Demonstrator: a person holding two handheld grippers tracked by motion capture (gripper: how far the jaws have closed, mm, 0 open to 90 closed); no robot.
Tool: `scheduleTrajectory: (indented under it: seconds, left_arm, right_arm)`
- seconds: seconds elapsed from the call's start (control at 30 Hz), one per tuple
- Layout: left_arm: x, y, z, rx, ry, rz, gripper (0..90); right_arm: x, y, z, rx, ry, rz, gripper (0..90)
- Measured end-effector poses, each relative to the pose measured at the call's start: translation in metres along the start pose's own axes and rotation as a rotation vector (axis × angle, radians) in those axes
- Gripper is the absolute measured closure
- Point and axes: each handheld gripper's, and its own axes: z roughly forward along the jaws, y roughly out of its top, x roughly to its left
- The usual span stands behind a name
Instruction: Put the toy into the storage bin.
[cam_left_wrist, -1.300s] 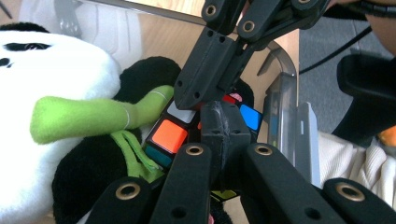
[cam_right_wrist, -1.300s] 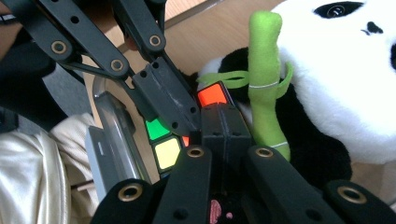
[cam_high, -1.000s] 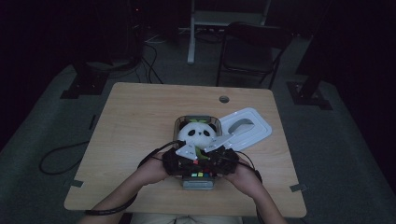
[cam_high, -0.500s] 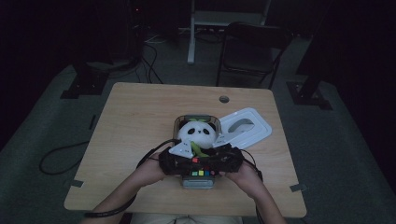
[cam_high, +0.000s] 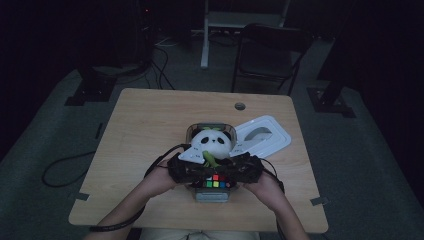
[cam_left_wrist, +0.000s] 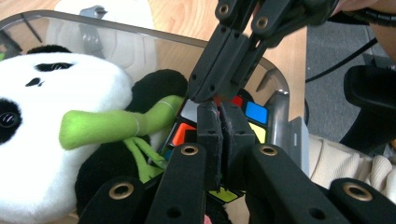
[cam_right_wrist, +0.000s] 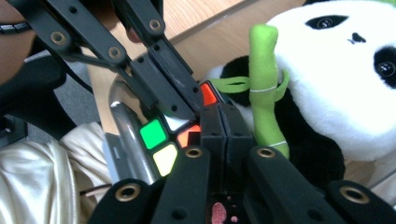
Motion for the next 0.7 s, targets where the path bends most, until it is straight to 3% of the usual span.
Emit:
scheduleTrajectory:
  seconds: [0.17, 0.3, 0.43, 0.53, 0.7]
  left_arm:
    - [0.004, -0.003, 0.002, 0.023, -0.01, 0.012, 90.0]
    - [0.011, -0.004, 0.007, 0.025, -0.021, -0.01, 90.0]
    - [0.018, -0.009, 0.01, 0.028, -0.042, -0.036, 90.0]
    - [0.019, -0.009, 0.012, 0.039, -0.034, -0.032, 90.0]
    - [0.02, -0.003, 0.016, 0.128, 0.015, 0.003, 90.0]
  right_arm:
    - [-0.001, -0.001, 0.005, -0.001, 0.018, 0.01, 90.0]
    - [-0.001, 0.002, 0.011, 0.036, -0.03, 0.009, 90.0]
    - [-0.003, 0.005, 0.015, 0.063, -0.045, 0.01, 90.0]
    - [-0.003, 0.006, 0.019, 0.073, -0.051, 0.005, 90.0]
    - [-0.002, 0.011, 0.027, 0.106, -0.106, -0.014, 90.0]
